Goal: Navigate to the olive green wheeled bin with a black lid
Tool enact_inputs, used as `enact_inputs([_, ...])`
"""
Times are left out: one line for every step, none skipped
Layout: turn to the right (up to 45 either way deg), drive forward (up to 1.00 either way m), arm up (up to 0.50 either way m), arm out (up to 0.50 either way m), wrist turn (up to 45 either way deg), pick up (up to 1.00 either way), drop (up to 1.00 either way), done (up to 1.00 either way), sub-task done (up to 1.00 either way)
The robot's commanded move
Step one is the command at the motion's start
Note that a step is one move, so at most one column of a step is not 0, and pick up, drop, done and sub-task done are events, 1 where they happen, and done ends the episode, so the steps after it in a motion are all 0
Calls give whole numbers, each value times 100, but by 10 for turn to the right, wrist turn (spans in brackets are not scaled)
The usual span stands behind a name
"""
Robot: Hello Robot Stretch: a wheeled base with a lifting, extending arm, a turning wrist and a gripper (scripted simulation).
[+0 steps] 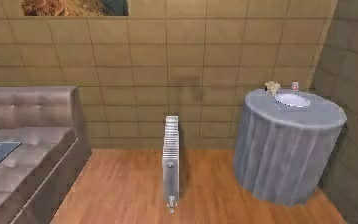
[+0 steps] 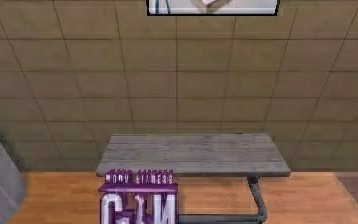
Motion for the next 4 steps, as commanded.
enact_inputs([-450,0,0,0,0,0,0,0,0])
enact_inputs([-450,0,0,0,0,0,0,0,0])
enact_inputs([-450,0,0,0,0,0,0,0,0])
enact_inputs([-270,0,0,0,0,0,0,0,0])
